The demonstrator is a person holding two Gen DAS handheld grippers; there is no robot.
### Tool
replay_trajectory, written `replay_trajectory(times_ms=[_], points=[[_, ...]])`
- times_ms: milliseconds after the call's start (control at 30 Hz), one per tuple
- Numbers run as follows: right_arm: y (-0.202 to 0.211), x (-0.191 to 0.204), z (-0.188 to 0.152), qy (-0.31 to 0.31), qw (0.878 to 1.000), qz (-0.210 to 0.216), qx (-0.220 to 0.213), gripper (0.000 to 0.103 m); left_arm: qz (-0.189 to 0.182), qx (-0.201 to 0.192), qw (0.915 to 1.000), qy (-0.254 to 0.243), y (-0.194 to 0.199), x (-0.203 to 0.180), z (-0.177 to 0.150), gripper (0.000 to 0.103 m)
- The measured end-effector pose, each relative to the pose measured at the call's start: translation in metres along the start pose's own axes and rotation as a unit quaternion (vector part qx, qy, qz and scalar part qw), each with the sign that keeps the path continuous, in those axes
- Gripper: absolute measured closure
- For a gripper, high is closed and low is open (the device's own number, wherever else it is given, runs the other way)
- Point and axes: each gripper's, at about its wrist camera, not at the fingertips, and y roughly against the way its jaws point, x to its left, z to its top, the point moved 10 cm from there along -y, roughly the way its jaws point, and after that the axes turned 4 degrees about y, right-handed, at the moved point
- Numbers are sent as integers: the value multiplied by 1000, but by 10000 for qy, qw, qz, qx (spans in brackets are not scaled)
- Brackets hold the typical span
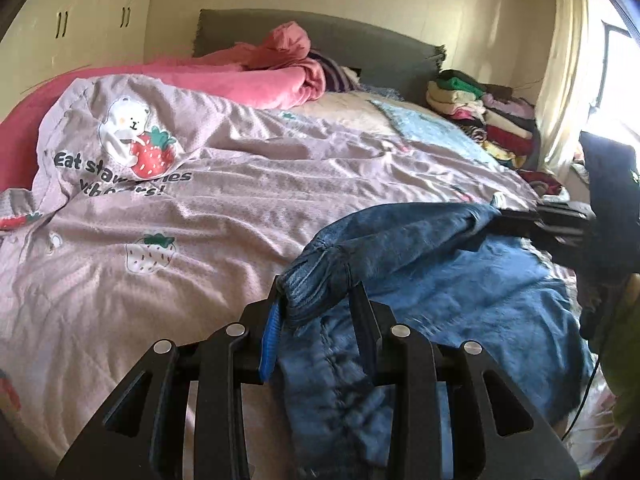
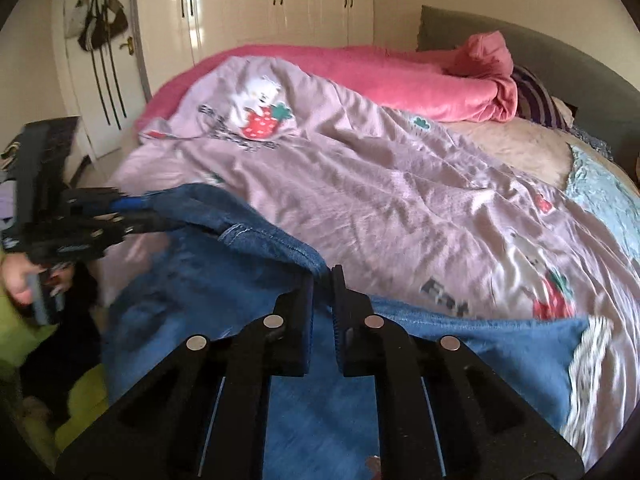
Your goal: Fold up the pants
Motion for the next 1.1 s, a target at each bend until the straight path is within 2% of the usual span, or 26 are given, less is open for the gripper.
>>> replay_trajectory(times_ms=[200,400,600,700,800,933,1000,1100], points=[[45,44,-37,-114,9998,138,-78,99,-324,-70,9994,-94,35,-13,-25,72],[62,88,-84,-88,9990,343,278,99,-548,174,9980,-280,60,-23,-70,72],[51,123,-132,41,9956,533,767,99,-426,689,9963,-295,60,-12,-119,68],[36,127,-154,-105,9935,499,1021,99,-142,952,9950,-255,59,-1,-136,68],[34,127,-160,-183,9934,477,1031,99,14,895,9960,-34,75,15,-134,69],[38,132,-159,-67,9936,512,1005,97,-36,455,9989,-75,103,6,-108,70],[39,138,-162,-86,9926,637,1029,97,-262,376,9987,-210,101,-16,-94,70],[45,148,-161,6,9922,694,1036,97,-812,555,9948,-273,76,-55,-85,69]])
